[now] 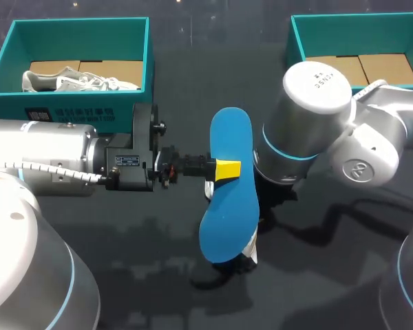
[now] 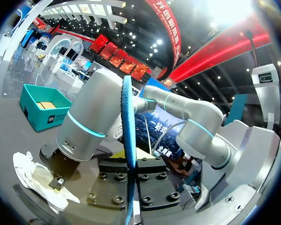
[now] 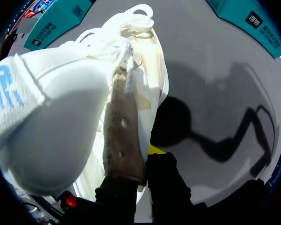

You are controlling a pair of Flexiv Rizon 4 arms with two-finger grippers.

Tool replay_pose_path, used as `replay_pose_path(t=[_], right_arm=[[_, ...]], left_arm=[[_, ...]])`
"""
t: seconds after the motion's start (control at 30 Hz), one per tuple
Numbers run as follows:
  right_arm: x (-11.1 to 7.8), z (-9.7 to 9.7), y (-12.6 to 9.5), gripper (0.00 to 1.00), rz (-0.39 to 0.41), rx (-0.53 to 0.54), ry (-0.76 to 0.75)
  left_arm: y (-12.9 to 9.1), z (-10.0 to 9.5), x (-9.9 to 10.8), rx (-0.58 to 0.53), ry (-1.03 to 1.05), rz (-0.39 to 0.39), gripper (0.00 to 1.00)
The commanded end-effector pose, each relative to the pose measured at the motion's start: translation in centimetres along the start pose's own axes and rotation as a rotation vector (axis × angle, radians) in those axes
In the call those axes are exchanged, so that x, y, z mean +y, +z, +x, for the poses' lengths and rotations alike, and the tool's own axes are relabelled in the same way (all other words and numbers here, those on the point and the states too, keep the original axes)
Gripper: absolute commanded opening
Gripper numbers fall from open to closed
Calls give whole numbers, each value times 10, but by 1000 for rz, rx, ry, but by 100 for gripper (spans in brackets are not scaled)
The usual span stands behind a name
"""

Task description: Take the shoe out of the shoebox, open the shoe tongue, remove and reinsert the insole, then place the shoe into the shoebox

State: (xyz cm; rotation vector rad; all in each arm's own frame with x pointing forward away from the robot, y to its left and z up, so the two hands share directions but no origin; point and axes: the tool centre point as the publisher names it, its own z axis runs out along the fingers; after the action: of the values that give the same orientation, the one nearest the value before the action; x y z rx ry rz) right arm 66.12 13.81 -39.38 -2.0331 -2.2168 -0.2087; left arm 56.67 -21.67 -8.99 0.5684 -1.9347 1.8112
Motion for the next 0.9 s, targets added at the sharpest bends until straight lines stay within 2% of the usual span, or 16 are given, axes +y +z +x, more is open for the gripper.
replay_pose_path(t=[0.03,0.1,0.13,0.2,0.23,0.27,0.3,0.33,0.37,0.57,0.73,0.9], right_arm=[[2,-1,5,21,2,8,-2],[2,-1,2,33,1,8,-2],[2,0,1,42,0,8,-2],[1,0,-3,49,-3,11,-1],[1,1,-6,56,-5,13,-1],[1,1,-9,70,-7,14,-1],[1,1,-12,90,-10,15,1],[1,1,-16,98,-10,16,2],[1,1,-21,100,-12,17,3],[3,-3,-53,100,-16,40,15],[8,-13,-84,100,-24,250,-50],[8,-13,-84,100,-24,250,-50]], left_arm=[[1,1,2,-3,0,4,0],[1,1,2,-3,0,4,0],[1,1,2,-3,0,4,0],[1,1,2,-3,0,4,0],[1,1,2,-3,0,4,0],[1,1,2,-3,0,4,0],[1,1,2,-3,0,4,0],[1,1,2,-3,0,4,0],[1,1,2,-3,0,4,0],[1,1,2,-3,0,4,0],[1,1,2,-3,0,4,0],[1,1,2,-3,0,4,0]])
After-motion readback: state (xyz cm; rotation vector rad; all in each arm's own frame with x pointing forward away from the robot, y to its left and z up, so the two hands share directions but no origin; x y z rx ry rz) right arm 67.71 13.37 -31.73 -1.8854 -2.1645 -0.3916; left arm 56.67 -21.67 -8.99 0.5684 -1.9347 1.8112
